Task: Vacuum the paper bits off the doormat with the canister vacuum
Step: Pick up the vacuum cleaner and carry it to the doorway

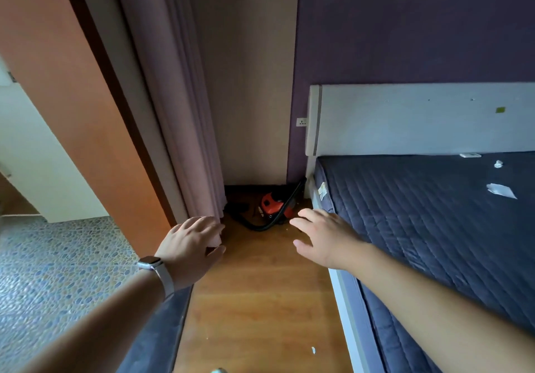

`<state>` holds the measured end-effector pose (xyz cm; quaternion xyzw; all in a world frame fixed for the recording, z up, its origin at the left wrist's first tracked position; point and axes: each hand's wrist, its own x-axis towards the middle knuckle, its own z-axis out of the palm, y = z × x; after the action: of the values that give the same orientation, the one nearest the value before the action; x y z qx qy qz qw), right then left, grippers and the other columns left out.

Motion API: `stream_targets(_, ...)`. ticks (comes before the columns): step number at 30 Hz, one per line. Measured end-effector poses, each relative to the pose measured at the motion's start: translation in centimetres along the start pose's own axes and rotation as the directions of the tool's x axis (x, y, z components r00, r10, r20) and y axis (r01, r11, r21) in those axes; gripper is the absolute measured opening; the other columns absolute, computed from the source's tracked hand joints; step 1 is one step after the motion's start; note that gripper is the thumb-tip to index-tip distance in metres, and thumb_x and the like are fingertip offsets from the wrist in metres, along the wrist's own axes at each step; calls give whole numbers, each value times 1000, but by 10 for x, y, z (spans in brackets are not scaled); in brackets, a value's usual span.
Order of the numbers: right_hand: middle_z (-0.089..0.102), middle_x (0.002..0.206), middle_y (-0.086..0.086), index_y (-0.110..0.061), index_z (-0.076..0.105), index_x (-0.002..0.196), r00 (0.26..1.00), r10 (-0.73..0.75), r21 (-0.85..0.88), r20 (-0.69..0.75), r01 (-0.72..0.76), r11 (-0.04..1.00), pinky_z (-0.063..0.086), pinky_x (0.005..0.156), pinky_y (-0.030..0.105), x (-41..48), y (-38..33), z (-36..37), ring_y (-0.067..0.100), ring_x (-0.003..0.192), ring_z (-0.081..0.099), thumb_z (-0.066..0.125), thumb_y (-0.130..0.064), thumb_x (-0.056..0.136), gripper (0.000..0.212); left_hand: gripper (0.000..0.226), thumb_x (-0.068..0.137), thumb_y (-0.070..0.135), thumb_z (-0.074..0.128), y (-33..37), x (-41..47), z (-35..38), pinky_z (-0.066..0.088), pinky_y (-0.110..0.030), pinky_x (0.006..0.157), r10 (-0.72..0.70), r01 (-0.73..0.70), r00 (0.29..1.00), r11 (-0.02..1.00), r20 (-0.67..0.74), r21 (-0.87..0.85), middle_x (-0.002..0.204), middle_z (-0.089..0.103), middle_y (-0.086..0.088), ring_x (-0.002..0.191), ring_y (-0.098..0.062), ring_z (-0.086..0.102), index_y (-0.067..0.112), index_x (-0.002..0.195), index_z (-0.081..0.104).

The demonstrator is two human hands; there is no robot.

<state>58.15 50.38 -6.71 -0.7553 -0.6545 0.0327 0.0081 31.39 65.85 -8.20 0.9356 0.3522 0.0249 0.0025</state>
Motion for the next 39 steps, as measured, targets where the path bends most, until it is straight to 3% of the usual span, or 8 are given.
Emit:
stream_targets(5,40,146,-4,-27,43,143,995,97,-1,32,-97,995,35,106,38,78,1,10,21,134,36,41,-47,97,50,64,88,63,31,-54,86,17,28,-35,113,46,-43,998,997,39,-59,155,35,9,142,-16,30,37,146,40)
stream_targets(9,40,145,-7,-28,43,143,981,183,-10,57,-183,983,34,105,37,141,0,4,20,135,36,41,-47,97,49,78,77,68,14,-103,148,19,29,-34,112,98,-94,994,991,41,-91,154,36,10,141,-15,32,39,144,40)
stream_targets(15,41,145,-8,-29,43,144,962,269,16,50,-270,963,37,103,38,210,-1,3,19,132,41,42,-47,97,50,57,94,58,38,-156,225,35,27,-33,113,130,-117,986,985,99,-127,155,35,9,142,-16,31,37,147,38)
stream_targets(27,42,145,-8,-27,44,145,956,284,74,72,-289,954,36,103,35,315,65,29,19,131,41,43,-46,98,51,57,94,59,39,-172,342,62,30,-34,113,158,-140,976,982,147,-131,155,34,10,141,-15,32,39,147,36)
stream_targets(35,47,141,-5,-26,47,143,978,209,156,30,-211,965,40,99,34,419,161,50,21,127,46,48,-46,96,52,56,95,56,42,-160,464,63,23,-35,116,79,-57,978,991,195,-119,157,30,11,144,-13,26,39,148,33)
stream_targets(39,46,144,-3,-24,46,145,979,200,177,44,-205,963,40,104,38,458,221,51,21,131,43,48,-47,97,54,56,95,55,42,-142,528,69,22,-36,116,67,-41,975,992,211,-122,157,30,10,144,-14,25,38,148,34)
